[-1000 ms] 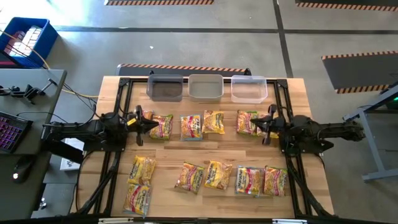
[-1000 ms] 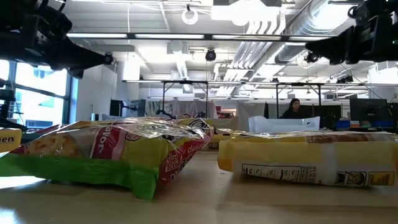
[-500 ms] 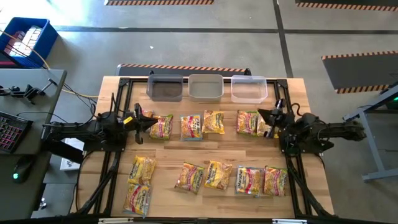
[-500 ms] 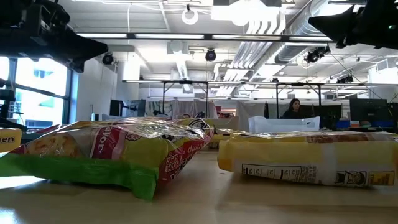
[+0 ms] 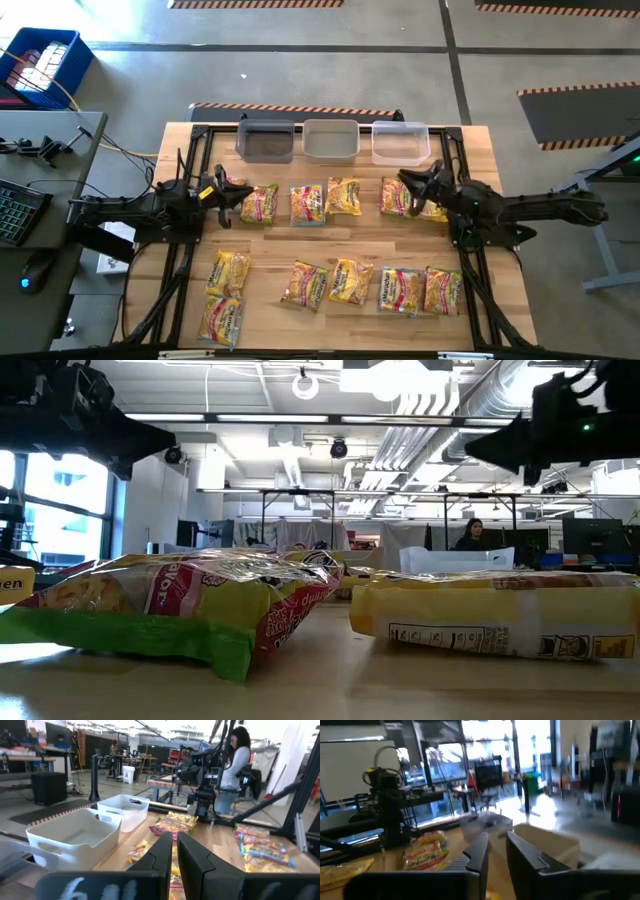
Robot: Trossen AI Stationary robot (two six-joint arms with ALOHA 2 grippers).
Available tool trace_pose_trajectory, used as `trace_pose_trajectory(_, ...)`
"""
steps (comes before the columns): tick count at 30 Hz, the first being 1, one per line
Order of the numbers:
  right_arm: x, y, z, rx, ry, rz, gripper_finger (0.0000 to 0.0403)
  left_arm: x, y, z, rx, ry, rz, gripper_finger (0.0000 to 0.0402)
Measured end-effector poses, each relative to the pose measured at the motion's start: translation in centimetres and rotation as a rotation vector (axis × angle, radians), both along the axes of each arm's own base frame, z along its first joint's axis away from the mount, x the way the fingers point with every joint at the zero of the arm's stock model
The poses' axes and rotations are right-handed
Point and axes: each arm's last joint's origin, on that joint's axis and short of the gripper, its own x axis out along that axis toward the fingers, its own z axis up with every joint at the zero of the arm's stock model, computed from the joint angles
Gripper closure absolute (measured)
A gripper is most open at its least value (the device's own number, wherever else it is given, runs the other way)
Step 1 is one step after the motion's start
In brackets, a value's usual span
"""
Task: Sort Maruchan noodles
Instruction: Put the yellow noodle pack into the transparent bin
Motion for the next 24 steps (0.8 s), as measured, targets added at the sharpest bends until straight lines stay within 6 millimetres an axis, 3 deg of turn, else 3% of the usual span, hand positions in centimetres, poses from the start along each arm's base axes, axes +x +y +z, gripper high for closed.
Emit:
trace_pose_trajectory(9, 4.2, -0.3, 1.5, 0.274, 0.187, 0.019, 0.0219, 0.0, 0.0, 0.0, -0.018, -0.003, 0.0, 0.0383)
trace_pose_trajectory(13, 6.8, -0.4, 1.9, 0.463, 0.184, 0.046, 0.0171, 0.0, 0.0, 0.0, -0.018, -0.004, 0.003, 0.0383)
trace_pose_trajectory(18, 10.2, -0.4, 1.3, 0.733, 0.243, 0.031, 0.0151, 0.0, 0.1, 0.0, -0.019, -0.004, 0.012, 0.0383)
trace_pose_trajectory(24, 13.2, -0.7, -1.6, 0.984, 0.334, -0.113, 0.015, 0.0, 0.1, 0.0, 0.047, 0.014, 0.027, 0.0383)
